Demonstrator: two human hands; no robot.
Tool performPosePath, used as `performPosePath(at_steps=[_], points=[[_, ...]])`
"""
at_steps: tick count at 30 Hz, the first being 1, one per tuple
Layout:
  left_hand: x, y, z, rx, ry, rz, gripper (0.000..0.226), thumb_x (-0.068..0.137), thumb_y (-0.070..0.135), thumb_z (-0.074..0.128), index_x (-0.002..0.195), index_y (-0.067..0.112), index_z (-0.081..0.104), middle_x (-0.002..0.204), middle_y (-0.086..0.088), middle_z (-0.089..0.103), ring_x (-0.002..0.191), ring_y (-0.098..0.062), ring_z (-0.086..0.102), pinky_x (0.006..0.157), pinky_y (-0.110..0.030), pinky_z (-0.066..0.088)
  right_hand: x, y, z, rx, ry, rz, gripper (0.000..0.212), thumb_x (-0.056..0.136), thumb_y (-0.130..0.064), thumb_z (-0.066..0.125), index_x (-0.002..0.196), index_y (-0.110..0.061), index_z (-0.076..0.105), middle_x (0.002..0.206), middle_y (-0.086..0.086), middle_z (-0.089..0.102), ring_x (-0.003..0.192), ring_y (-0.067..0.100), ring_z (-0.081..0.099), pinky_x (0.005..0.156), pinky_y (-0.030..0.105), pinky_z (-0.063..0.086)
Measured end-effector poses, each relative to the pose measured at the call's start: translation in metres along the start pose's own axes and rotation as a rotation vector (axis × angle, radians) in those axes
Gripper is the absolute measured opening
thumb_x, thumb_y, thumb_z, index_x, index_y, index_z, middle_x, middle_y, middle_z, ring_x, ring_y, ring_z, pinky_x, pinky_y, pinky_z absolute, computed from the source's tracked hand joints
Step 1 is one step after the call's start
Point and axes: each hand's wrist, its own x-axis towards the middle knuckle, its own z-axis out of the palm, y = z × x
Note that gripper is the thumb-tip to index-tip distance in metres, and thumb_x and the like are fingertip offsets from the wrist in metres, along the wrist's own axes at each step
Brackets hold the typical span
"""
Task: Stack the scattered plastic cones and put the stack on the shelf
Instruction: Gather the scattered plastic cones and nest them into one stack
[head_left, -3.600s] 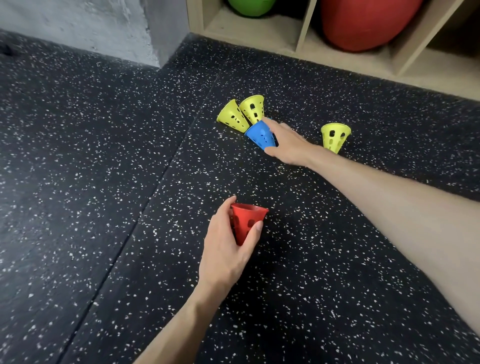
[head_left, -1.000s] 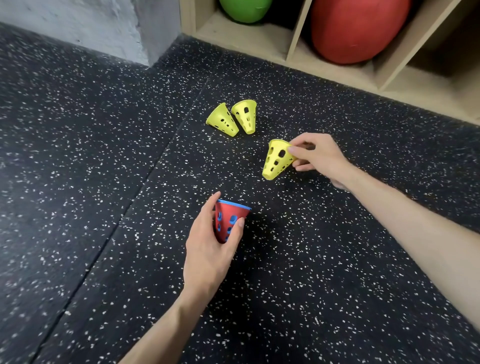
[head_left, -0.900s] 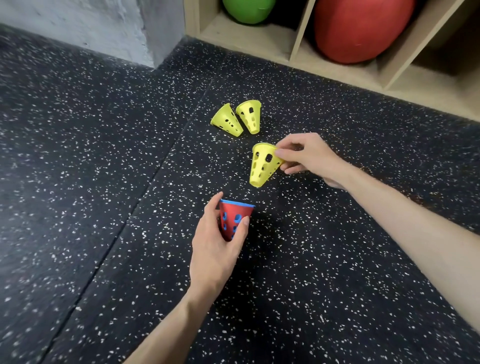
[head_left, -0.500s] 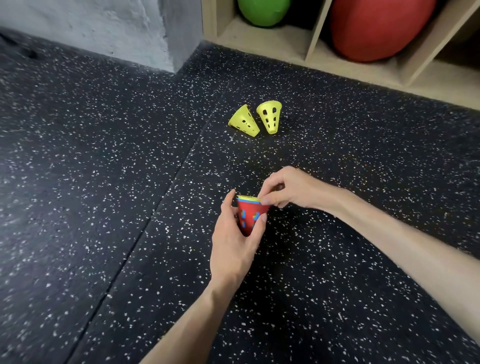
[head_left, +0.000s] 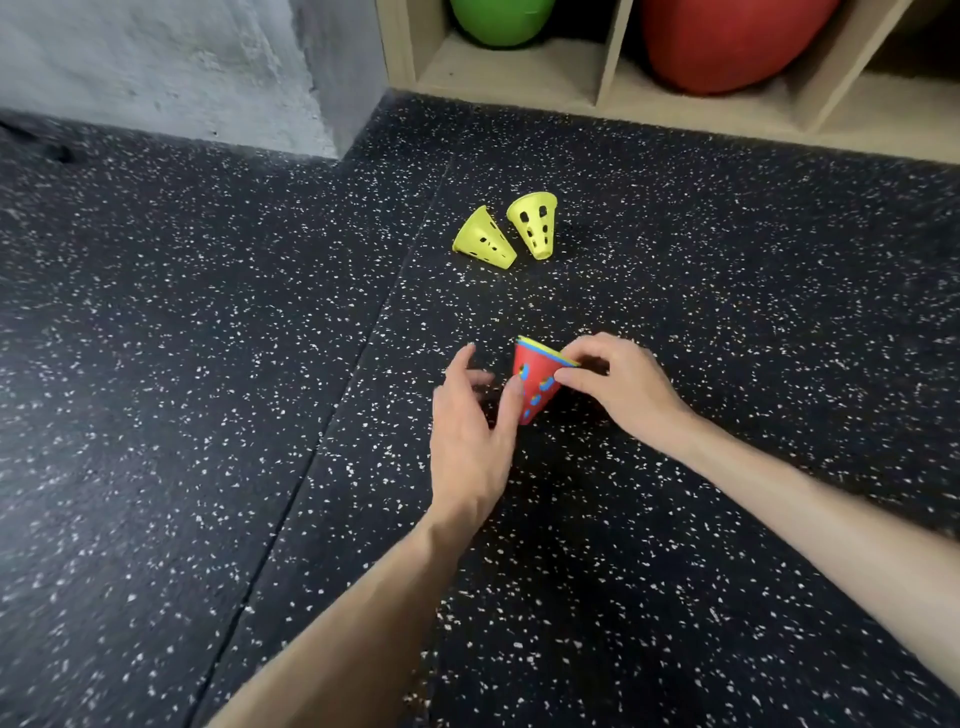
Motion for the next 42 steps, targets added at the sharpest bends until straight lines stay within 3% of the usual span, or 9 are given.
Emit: performPosePath(at_steps=[7,13,19,23,27,29,32,35,42], points=[[0.13,0.014,-0.027,0.394,-0.129,0.164,0.059,0.101,0.039,0.058,0.152,0.016,0.04,0.149,-0.012,0.041,0.134,-0.027,0.039,0.117,-0.041,0.034,0.0,0.013,-0.007,0.034,0.202,0.17,0.005,0.096,-0.029,0.066,0.095,-0.034,0.069,0.085,-0.017,0.063,0.085,0.014,0.055,0.067,0.028,0.037],[0.189,0.02,-0.026,0.368,-0.206,0.118,0.082,0.093,0.037,0.071,0.159,0.023,0.026,0.163,-0.014,0.026,0.146,-0.036,0.029,0.121,-0.052,0.027,-0.012,0.02,-0.008,0.001,0.169,0.222,0.007,0.097,-0.035,0.064,0.092,-0.032,0.067,0.087,0.007,0.074,0.082,0.034,0.069,0.076,0.036,0.054],[0.196,0.016,-0.01,0.199,-0.289,0.0,0.102,0.09,0.022,0.078,0.162,0.012,0.007,0.159,-0.007,0.038,0.146,-0.027,0.036,0.123,-0.042,0.029,-0.022,0.019,-0.005,-0.011,0.193,0.235,0.01,0.098,-0.037,0.062,0.09,-0.033,0.067,0.083,-0.002,0.071,0.08,0.027,0.066,0.069,0.032,0.046],[0.198,0.018,-0.001,0.245,-0.199,-0.032,0.082,0.092,0.02,0.074,0.158,0.015,0.024,0.134,-0.005,0.06,0.128,-0.026,0.049,0.112,-0.044,0.041,-0.025,0.013,0.0,0.024,0.212,0.231,0.01,0.098,-0.036,0.062,0.09,-0.034,0.068,0.081,-0.009,0.07,0.078,0.016,0.063,0.071,0.03,0.045],[0.197,0.011,0.005,0.279,-0.171,-0.061,0.031,0.09,0.028,0.073,0.12,0.021,0.067,0.115,-0.003,0.068,0.116,-0.028,0.058,0.102,-0.044,0.051,-0.026,0.005,0.004,0.033,0.211,0.24,0.011,0.097,-0.037,0.062,0.088,-0.038,0.069,0.079,-0.007,0.07,0.076,0.018,0.063,0.073,0.03,0.047],[0.191,0.008,0.006,0.257,-0.146,-0.048,0.011,0.093,0.027,0.071,0.103,0.026,0.072,0.108,0.0,0.07,0.112,-0.027,0.061,0.098,-0.044,0.053,-0.027,0.001,0.005,0.046,0.219,0.239,0.01,0.097,-0.037,0.062,0.091,-0.037,0.07,0.082,-0.008,0.071,0.08,0.016,0.065,0.077,0.032,0.049],[0.177,0.012,0.002,0.277,-0.11,0.065,0.01,0.1,0.021,0.064,0.104,0.02,0.073,0.098,0.005,0.071,0.101,-0.023,0.064,0.092,-0.04,0.054,-0.027,-0.001,0.005,0.051,0.251,0.23,0.01,0.097,-0.038,0.062,0.095,-0.035,0.071,0.085,-0.01,0.072,0.083,0.014,0.065,0.081,0.036,0.049],[0.164,0.013,-0.004,0.284,-0.177,0.243,0.01,0.103,0.014,0.059,0.106,0.016,0.068,0.105,-0.001,0.067,0.097,-0.02,0.061,0.087,-0.038,0.051,-0.028,-0.005,-0.003,0.066,0.38,0.181,0.01,0.097,-0.036,0.062,0.099,-0.032,0.071,0.084,-0.014,0.07,0.084,0.012,0.063,0.078,0.036,0.047],[0.127,0.016,-0.021,0.268,-0.494,0.487,0.015,0.104,0.004,0.05,0.112,0.008,0.061,0.139,-0.009,0.044,0.126,-0.016,0.041,0.098,-0.018,0.032,-0.015,-0.016,-0.036,0.099,0.701,0.16,0.015,0.098,-0.034,0.058,0.104,-0.027,0.069,0.096,-0.007,0.071,0.09,0.017,0.064,0.086,0.041,0.051]])
